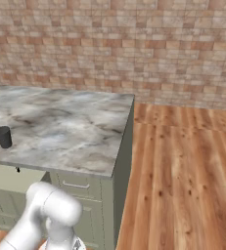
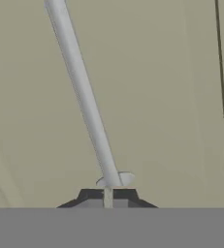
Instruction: Take the tongs from the drawer on the left and place them on the dining counter next to the tray containing the kebab skewer.
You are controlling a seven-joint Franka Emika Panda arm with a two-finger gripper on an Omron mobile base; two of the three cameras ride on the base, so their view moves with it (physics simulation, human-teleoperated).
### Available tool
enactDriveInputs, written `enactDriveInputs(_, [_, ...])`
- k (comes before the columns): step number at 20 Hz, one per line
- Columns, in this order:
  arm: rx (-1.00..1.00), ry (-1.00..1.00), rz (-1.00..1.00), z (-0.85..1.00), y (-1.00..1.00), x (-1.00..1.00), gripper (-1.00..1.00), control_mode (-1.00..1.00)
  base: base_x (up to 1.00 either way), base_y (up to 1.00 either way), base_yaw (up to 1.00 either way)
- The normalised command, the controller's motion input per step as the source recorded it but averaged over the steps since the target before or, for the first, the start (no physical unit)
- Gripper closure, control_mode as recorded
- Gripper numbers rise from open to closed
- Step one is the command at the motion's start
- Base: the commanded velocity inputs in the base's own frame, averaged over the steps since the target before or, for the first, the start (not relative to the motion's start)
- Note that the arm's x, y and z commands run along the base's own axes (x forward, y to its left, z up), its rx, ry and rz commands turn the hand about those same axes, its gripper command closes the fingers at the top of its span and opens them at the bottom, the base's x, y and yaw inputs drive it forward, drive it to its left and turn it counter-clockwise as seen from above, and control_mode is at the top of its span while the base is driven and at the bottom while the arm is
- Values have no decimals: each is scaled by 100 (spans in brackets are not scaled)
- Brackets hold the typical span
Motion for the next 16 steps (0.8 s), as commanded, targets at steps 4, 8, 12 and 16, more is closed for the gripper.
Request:
enactDriveInputs(4, [4, -16, 0, -22, -67, -100, 100, -100, 0, 0, 0])
enactDriveInputs(8, [2, -16, 0, -22, -64, -100, 100, -100, 0, 0, 0])
enactDriveInputs(12, [2, -14, 0, 1, -26, -92, 100, -100, 0, 0, 0])
enactDriveInputs(16, [4, -18, -7, 81, -1, -71, -100, -100, 0, 0, 0])
